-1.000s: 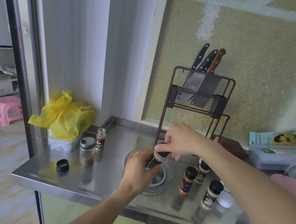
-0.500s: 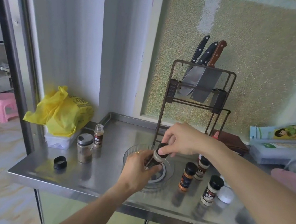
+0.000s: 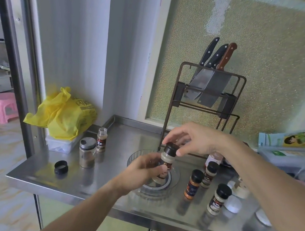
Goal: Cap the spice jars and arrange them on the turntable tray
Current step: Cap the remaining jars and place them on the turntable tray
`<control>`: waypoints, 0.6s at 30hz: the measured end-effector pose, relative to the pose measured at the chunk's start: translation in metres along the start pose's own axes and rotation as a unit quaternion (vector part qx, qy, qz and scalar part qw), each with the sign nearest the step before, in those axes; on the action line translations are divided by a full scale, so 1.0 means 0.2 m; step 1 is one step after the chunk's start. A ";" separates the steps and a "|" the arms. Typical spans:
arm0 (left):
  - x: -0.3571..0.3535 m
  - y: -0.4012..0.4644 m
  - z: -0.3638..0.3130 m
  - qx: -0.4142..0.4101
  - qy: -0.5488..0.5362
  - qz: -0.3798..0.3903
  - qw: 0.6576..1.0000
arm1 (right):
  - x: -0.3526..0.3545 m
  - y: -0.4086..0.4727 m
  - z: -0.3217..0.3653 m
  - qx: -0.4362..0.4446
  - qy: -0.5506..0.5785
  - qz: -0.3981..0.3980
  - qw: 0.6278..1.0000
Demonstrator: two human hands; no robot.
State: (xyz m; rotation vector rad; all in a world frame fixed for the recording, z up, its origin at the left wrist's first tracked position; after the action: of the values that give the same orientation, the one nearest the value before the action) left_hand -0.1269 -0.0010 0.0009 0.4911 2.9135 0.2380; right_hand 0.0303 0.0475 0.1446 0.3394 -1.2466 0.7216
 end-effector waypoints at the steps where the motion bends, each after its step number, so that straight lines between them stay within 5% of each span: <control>1: 0.00 0.00 -0.01 0.006 -0.019 0.021 1.000 | 0.01 -0.01 0.00 0.008 -0.002 0.004 1.000; 18: 0.02 0.02 0.00 -0.010 0.024 -0.014 1.000 | -0.02 -0.01 0.02 -0.087 -0.059 0.022 0.994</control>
State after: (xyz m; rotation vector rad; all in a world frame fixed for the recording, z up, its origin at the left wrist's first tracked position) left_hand -0.1296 0.0049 0.0018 0.4466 2.9593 0.2796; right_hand 0.0283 0.0412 0.1422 0.2140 -1.4235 0.6329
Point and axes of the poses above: each hand's wrist, its own y-axis towards the middle knuckle, its own x-axis out of the back of the hand, z = x × y, the point moved 3 cm from there along y, towards the middle knuckle, and after that the axes turned 10 degrees about -y, right-handed, at the moved point
